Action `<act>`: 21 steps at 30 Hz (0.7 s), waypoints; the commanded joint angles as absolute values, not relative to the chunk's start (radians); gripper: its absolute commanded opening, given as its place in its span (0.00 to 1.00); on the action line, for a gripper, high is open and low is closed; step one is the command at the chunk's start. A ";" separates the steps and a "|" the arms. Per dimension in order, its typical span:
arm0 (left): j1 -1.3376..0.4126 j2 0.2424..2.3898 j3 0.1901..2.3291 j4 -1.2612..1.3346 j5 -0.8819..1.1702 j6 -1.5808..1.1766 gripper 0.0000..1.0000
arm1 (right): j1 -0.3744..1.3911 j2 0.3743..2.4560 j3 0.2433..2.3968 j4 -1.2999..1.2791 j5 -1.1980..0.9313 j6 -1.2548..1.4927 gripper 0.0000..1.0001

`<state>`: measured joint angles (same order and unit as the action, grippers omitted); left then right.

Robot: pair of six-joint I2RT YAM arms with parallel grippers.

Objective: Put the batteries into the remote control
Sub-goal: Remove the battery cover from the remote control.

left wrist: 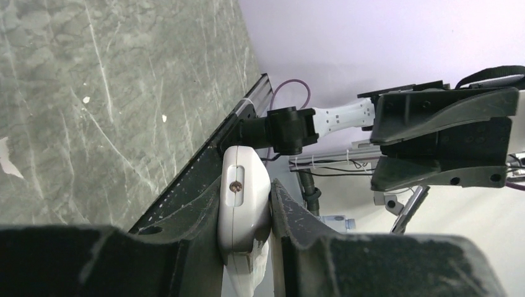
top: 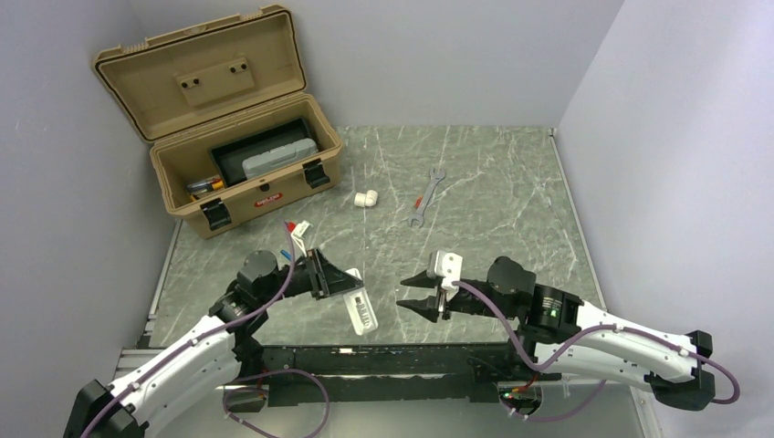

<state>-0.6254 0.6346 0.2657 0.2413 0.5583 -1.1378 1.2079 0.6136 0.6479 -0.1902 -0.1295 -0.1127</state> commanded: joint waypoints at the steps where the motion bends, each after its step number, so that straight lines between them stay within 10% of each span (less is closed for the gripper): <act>1: -0.625 0.660 0.286 0.392 0.628 -1.186 0.00 | 1.216 0.623 0.731 -0.208 -0.184 -0.163 0.41; 12: -0.625 0.809 0.137 0.959 0.679 -1.342 0.00 | 1.216 0.789 0.882 -0.359 -0.181 -0.295 0.28; 21: -0.624 0.833 0.117 0.975 0.654 -1.416 0.00 | 1.216 0.863 0.933 -0.421 -0.296 -0.333 0.40</act>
